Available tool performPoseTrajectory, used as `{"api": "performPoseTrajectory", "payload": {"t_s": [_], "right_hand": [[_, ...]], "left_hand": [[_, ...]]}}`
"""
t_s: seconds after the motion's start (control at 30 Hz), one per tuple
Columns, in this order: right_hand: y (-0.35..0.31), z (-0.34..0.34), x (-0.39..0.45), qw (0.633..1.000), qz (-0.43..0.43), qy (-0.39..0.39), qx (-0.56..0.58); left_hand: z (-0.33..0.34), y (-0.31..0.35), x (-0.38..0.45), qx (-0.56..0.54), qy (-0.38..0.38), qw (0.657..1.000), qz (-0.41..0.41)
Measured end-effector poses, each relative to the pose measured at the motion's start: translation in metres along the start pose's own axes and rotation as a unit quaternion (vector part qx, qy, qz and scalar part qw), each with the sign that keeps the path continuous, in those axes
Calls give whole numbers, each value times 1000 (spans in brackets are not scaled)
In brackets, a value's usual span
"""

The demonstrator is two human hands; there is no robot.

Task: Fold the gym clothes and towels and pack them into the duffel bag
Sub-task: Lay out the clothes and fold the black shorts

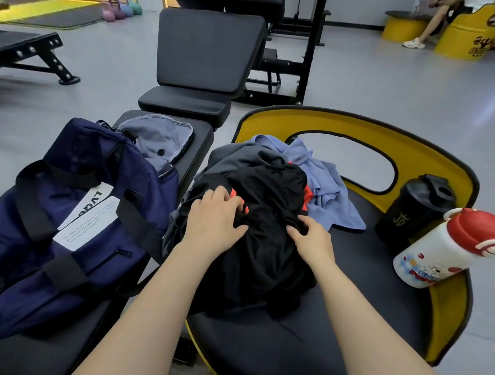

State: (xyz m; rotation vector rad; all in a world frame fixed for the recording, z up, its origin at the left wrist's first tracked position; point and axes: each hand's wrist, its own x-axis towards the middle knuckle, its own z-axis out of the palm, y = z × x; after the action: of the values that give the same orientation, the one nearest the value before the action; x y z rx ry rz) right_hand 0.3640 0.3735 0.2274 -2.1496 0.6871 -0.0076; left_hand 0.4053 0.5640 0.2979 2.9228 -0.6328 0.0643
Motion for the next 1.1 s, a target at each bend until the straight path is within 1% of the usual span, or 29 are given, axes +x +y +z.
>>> {"api": "performPoseTrajectory", "payload": {"t_s": [0.03,0.1,0.2,0.27,0.33,0.43,0.47,0.5,0.6,0.63,0.67,0.7,0.77,0.83,0.87,0.9,0.97,1.0,1.07,1.1], "right_hand": [[-3,-2,-2,1000,-3,17,1],[-10,-5,-5,998,-19,50,30],[-27,-10,-16,988,-86,90,91],[-40,-8,-25,981,-135,101,96],[-50,-4,-37,974,-185,92,94],[-58,6,-53,950,-300,69,60],[-58,9,-55,942,-327,61,40],[-58,12,-57,938,-342,46,21],[-55,10,-61,941,-337,-36,-16],[-54,7,-62,943,-327,-63,-11],[-54,4,-61,947,-314,-71,7],[-53,0,-60,953,-296,-57,36],[-51,-9,-53,962,-250,16,105],[-49,-18,-45,963,-205,84,150],[-48,-23,-42,962,-192,99,166],[-47,-26,-37,962,-183,101,175],[-48,-31,-33,965,-183,63,179],[-47,-31,-30,967,-200,44,151],[-45,-30,-28,966,-249,30,66],[-45,-30,-28,965,-254,30,50]], "left_hand": [[-1,2,0,3,29,1000,3],[1,4,2,-37,80,996,18],[0,10,4,-175,114,977,32],[-3,13,6,-267,92,959,16],[-6,17,8,-338,56,939,-16],[-9,20,8,-455,16,886,-87],[-9,18,9,-470,13,876,-104],[-8,15,11,-464,13,879,-114],[-2,3,14,-394,30,910,-122],[-1,0,15,-389,35,912,-125],[0,-2,15,-395,34,909,-127],[1,-4,14,-407,29,904,-126],[1,-5,13,-444,15,889,-114],[-3,-6,12,-494,-10,865,-88],[-7,-5,11,-513,-29,855,-70],[-9,-5,9,-523,-47,850,-50],[-12,-6,6,-518,-90,851,-6],[-13,-7,4,-515,-124,848,18],[-12,-9,2,-511,-199,835,53],[-11,-10,2,-498,-214,839,58]]}}
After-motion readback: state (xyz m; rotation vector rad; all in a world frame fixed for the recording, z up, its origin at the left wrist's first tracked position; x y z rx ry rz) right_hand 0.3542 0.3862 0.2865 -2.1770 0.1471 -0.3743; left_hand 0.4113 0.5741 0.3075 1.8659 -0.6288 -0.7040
